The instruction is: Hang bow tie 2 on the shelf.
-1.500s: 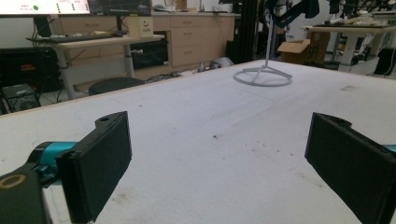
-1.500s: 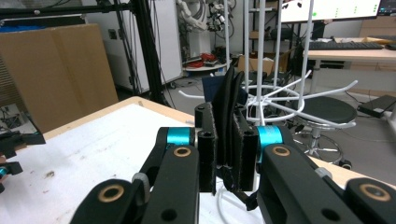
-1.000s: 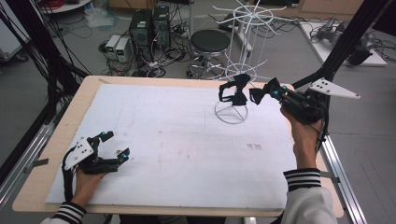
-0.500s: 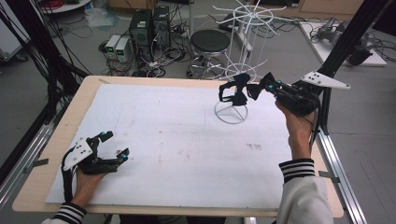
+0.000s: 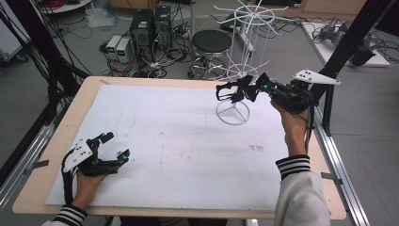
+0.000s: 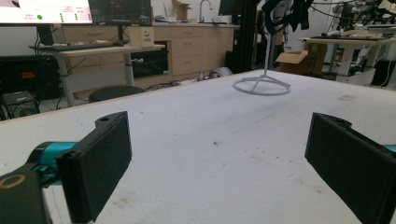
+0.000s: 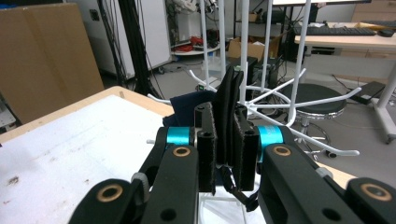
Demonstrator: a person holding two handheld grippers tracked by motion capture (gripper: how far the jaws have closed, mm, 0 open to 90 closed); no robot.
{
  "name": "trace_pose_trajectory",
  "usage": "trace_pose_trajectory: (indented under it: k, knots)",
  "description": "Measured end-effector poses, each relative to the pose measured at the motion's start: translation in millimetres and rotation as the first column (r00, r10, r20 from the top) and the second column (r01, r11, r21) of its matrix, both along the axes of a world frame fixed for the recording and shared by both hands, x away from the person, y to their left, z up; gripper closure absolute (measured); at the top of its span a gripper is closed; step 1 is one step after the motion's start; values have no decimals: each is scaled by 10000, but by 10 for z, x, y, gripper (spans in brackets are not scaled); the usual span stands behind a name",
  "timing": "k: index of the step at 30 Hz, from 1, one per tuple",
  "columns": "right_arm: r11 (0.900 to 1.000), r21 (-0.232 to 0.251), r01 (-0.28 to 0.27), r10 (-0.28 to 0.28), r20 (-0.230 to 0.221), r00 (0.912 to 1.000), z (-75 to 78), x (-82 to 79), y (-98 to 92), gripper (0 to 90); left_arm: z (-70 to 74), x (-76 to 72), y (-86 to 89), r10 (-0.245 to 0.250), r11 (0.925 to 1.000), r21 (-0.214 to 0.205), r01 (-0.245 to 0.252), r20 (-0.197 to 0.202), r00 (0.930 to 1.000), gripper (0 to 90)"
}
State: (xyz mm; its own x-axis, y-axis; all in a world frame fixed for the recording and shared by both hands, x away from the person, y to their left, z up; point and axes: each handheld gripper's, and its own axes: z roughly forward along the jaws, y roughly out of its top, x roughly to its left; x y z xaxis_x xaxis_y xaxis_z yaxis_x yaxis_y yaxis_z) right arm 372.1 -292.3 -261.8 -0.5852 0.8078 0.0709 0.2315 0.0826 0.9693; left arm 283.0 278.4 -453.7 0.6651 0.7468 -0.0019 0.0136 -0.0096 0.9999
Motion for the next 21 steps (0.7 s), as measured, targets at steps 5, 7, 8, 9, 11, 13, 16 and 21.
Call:
trace_pose_trajectory:
  k: [5, 7, 8, 9, 11, 13, 16, 21]
  knots:
    - [9996, -277, -17, 13, -115, 9999, -15, 17, 38, 831, -1, -2, 1, -17, 10000, -5, 17, 7, 10000, 77]
    - [9984, -572, 22, -32, -170, 9999, -21, 24, 61, 831, -1, -1, 2, -21, 10000, -3, 21, 10, 10000, 77]
    - [9971, -755, 48, -66, -241, 9997, -27, 28, 74, 831, -1, -1, 1, -17, 10000, -25, 17, 6, 10000, 77]
    - [9958, -909, 55, -82, -298, 9995, -34, 33, 89, 831, 0, 0, 4, -25, 10000, -11, 25, -2, 10000, 77]
    - [9948, -1017, 58, -90, -315, 9995, -40, 38, 112, 831, -1, -1, 4, -31, 10000, -12, 31, -4, 10000, 77]
    - [9944, -1058, 45, -79, -325, 9994, -44, 46, 132, 831, 0, -2, 4, -35, 10000, 2, 35, -10, 10000, 77]
    - [9926, -1217, 47, -99, -416, 9991, -56, 58, 159, 830, 0, -2, 4, -35, 10000, -2, 35, -7, 10000, 77]
    - [9857, -1685, 41, -119, -452, 9989, -74, 77, 190, 820, 0, -2, 5, -39, 10000, -5, 39, -5, 10000, 77]
